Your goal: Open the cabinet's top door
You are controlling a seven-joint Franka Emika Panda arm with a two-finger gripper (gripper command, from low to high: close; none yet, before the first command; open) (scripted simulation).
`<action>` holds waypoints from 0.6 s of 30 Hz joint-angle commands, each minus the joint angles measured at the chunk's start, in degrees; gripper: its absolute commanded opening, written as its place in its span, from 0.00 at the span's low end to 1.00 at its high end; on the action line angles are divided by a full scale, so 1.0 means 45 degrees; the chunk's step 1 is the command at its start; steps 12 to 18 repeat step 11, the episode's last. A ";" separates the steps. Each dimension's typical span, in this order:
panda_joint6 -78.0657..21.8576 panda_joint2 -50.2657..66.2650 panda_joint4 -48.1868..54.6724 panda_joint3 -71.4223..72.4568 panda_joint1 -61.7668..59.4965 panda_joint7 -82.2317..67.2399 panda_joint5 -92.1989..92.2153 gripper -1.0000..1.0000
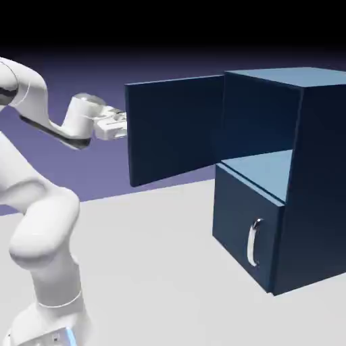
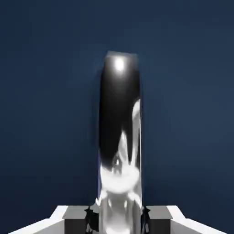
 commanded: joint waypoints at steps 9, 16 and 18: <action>-0.1751 -0.1643 0.3176 0.3065 -0.4155 -0.0966 0.1672 0.00; -0.2084 -0.2019 0.3789 0.3431 -0.4790 -0.1189 0.1944 0.00; -0.2084 -0.2019 0.3789 0.3431 -0.4790 -0.1189 0.1944 0.00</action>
